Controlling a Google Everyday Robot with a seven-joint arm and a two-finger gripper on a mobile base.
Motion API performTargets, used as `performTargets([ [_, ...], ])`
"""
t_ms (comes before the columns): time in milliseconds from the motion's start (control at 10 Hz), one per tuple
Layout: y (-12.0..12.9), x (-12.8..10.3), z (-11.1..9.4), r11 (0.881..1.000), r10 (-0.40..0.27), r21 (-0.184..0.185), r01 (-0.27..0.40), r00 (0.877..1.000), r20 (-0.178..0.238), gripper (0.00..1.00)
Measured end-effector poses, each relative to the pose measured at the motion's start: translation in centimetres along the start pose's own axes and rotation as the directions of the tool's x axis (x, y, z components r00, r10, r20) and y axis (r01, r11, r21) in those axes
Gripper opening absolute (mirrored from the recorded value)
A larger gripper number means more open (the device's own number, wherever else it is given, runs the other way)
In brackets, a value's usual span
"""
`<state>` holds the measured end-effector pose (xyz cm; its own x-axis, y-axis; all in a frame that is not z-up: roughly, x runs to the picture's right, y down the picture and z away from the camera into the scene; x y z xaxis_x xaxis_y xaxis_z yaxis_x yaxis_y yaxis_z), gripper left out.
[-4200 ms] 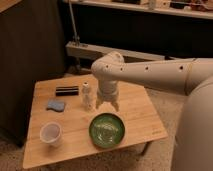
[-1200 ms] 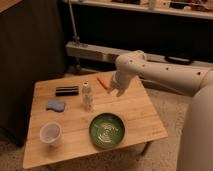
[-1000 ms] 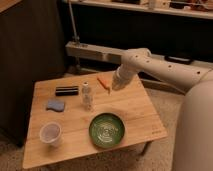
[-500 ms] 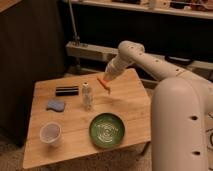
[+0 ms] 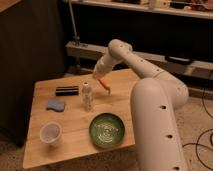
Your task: Knock the bottle over
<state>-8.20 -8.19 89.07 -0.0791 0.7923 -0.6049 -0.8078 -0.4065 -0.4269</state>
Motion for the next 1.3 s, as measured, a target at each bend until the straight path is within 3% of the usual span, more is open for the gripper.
performTargets([
  [300,3.5,2.3,1.4,0.997,-0.061,-0.053,0.057,0.996,-0.063,0.0],
  [600,6.0,7.2,-0.5,0.989,-0.143,-0.061,0.136,0.981,-0.129,0.0],
  [700,7.0,10.1,-1.6,0.985,-0.172,-0.053,0.165,0.973,-0.157,0.0],
  [1000,5.1,18.0,-5.7,0.985,-0.169,-0.029,0.167,0.955,-0.245,0.0],
  [1300,1.9,22.7,-9.0,0.991,-0.122,0.023,0.133,0.958,-0.258,0.05],
])
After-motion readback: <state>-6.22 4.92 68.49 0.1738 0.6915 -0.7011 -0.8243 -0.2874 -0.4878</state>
